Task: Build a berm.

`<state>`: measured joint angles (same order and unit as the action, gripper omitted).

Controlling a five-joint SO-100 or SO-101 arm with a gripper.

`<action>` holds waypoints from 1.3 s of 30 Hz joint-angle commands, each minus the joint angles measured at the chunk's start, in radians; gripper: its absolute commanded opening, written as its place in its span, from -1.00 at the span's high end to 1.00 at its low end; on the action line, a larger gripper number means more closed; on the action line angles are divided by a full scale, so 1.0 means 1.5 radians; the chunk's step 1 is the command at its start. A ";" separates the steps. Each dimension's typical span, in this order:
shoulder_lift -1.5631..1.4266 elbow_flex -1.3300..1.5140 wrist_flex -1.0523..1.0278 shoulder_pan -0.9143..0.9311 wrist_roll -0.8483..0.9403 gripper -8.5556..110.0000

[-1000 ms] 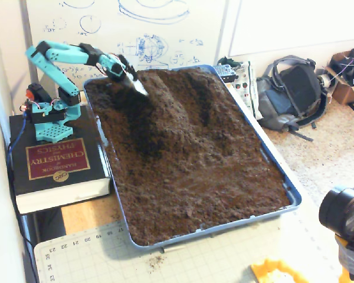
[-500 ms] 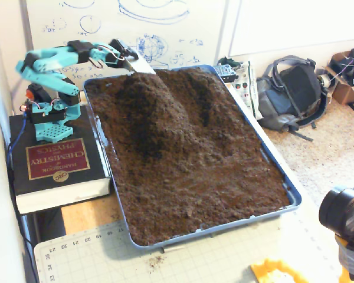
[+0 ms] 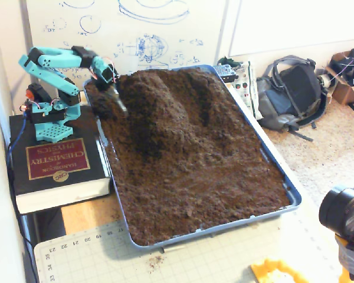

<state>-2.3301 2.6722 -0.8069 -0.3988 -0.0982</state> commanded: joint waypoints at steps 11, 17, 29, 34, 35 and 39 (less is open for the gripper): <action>-0.021 -0.190 -0.424 -0.002 -0.005 0.85; -0.018 -0.094 -0.239 0.116 0.000 0.85; 0.127 0.083 0.069 0.083 0.006 0.85; 0.241 0.046 0.172 0.055 0.004 0.85; 0.252 0.037 0.187 0.053 0.005 0.85; 0.272 -0.008 0.223 0.050 -0.002 0.85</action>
<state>-1.9328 2.7489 -0.5185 -0.3068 -0.0982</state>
